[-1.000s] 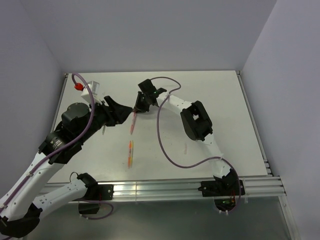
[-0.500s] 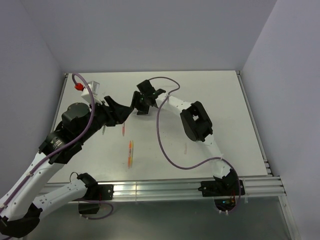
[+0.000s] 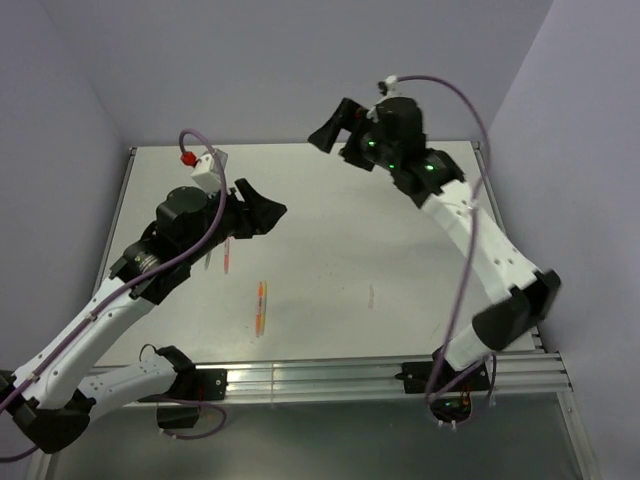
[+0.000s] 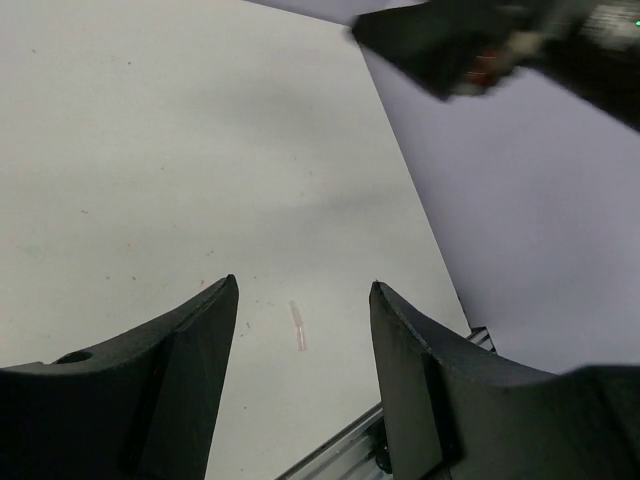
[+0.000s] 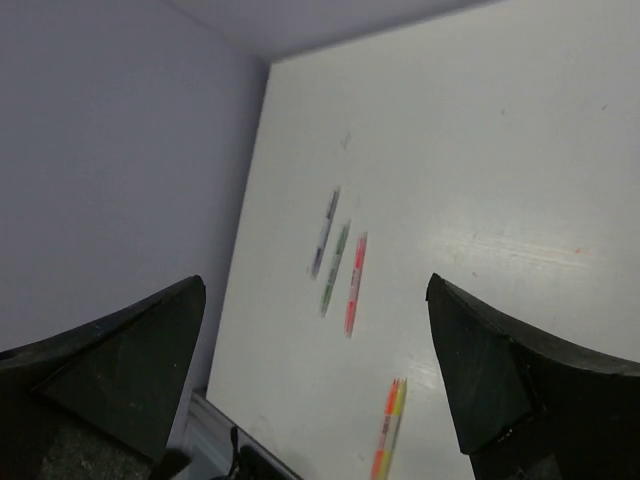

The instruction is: Insert the pens into the pen caps

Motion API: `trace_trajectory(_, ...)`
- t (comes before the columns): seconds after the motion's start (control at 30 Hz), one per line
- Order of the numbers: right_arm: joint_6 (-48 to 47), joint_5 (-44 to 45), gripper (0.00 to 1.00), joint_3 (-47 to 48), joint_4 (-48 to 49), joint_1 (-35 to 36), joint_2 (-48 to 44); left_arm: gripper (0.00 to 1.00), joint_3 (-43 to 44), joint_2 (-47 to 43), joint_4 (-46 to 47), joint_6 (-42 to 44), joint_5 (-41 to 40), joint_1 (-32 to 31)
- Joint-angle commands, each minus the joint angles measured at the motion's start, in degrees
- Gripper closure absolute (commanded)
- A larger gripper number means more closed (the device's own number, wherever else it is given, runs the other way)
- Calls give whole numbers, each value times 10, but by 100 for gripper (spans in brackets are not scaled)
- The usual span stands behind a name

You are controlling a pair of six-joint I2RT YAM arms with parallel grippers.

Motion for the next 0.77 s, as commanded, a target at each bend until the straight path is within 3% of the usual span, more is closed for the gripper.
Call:
trace_trajectory(0.0, -37, 32, 1, -66, -62, -12, -90, 39, 24, 20, 67, 7, 32, 0)
trace_trajectory(0.13, -41, 44, 0, -191, -72, -27, -227, 39, 27, 51, 94, -1, 46, 0)
trace_trajectory(0.33, -38, 96, 0, -298, -77, -34, -390, 40, 37, 81, 109, -6, 57, 0)
trace_trajectory(0.73, -49, 127, 0, -312, -102, -34, -447, 40, 39, 95, 116, -8, 63, 0)
